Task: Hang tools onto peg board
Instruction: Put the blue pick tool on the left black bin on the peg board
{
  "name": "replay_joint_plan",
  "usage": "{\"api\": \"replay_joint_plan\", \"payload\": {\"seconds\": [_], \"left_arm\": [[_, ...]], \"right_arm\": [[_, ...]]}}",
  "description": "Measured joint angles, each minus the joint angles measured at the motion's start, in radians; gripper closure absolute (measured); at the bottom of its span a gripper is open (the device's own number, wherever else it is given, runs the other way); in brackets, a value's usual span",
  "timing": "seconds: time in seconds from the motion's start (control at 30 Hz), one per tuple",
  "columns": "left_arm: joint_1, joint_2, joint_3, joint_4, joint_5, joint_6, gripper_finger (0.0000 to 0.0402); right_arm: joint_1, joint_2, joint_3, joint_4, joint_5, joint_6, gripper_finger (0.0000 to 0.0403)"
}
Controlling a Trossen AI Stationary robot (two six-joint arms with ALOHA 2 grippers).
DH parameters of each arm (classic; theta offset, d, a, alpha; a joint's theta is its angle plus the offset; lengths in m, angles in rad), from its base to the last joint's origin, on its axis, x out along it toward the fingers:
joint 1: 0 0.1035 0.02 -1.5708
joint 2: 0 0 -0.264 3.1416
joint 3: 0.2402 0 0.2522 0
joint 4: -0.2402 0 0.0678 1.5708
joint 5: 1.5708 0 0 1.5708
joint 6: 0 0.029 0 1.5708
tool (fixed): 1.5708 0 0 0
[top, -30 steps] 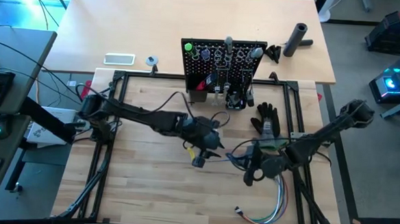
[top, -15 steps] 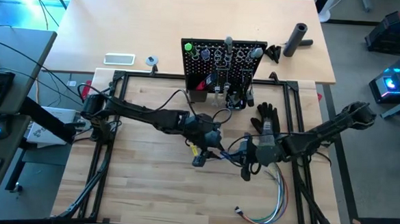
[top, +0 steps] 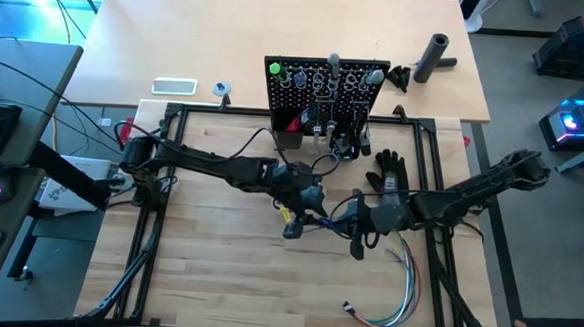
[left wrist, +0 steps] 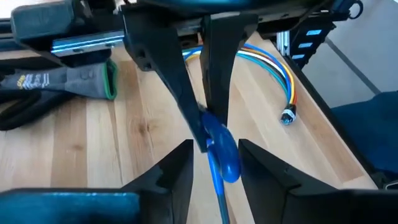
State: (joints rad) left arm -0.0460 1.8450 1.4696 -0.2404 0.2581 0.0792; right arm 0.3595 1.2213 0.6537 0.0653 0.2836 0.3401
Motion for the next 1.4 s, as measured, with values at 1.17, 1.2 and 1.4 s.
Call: {"api": "replay_joint_plan", "payload": {"seconds": [1.17,1.2,1.4], "left_arm": [[-0.001,-0.006,0.000,-0.058,-0.033,0.093,0.0385],[-0.001,-0.014,0.000,-0.084,-0.059,0.106,0.0385],[-0.001,-0.103,-0.001,-0.165,-0.198,0.143,0.0385]], "right_arm": [[-0.012,0.000,0.000,-0.015,0.023,-0.001,0.0302],[-0.012,0.000,0.000,-0.026,0.024,0.005,0.0293],[-0.011,-0.041,0.000,-0.132,0.042,0.071,0.0256]]}}
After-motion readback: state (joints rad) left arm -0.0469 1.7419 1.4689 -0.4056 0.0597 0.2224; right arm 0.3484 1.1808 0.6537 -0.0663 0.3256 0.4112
